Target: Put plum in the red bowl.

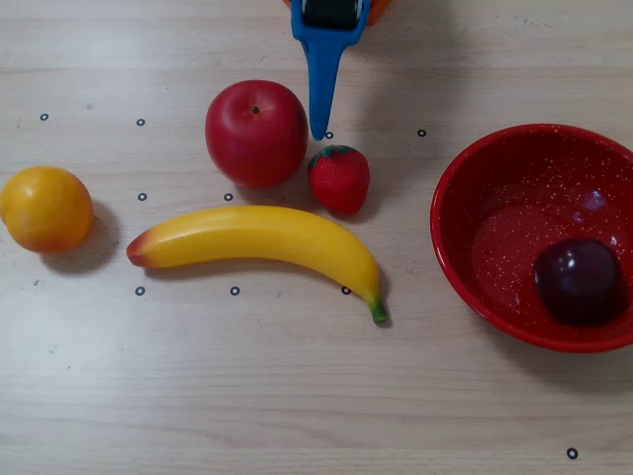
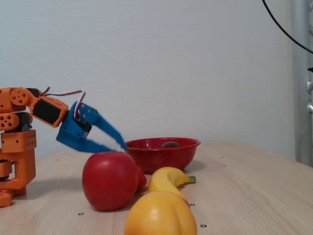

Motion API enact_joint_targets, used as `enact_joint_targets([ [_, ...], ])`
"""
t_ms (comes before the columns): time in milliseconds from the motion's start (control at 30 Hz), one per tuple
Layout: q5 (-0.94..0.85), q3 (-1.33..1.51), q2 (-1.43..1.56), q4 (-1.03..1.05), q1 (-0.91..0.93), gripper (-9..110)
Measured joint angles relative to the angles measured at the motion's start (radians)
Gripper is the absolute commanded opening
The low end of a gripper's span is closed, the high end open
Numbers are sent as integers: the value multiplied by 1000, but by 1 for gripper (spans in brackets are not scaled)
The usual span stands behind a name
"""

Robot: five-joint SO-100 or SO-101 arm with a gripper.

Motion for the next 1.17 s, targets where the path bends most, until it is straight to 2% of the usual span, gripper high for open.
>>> enact_joint_targets([
  [100,-66,18,40,32,11,0],
  [400,-192,23,78,302,46,0],
  [1167,-196,23,81,302,44,0],
])
